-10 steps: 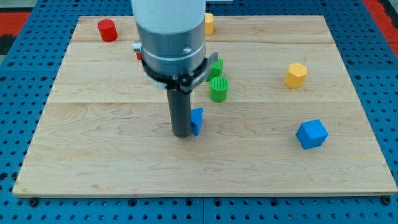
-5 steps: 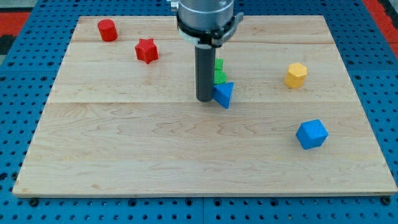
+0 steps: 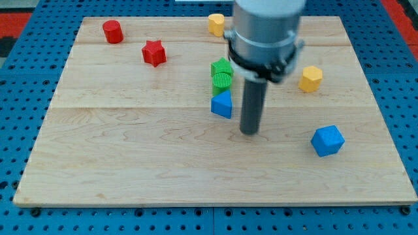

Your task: Move the blue triangle towards top right

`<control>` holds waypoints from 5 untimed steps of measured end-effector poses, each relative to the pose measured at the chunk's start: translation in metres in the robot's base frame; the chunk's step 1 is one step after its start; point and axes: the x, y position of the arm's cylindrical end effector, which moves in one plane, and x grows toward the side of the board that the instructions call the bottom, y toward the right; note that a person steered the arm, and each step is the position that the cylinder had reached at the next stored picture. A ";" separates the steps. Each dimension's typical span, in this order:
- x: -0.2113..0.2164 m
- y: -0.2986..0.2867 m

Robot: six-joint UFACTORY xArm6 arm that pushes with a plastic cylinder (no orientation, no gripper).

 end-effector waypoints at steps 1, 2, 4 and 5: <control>-0.026 -0.079; -0.050 -0.057; -0.111 -0.021; -0.111 0.019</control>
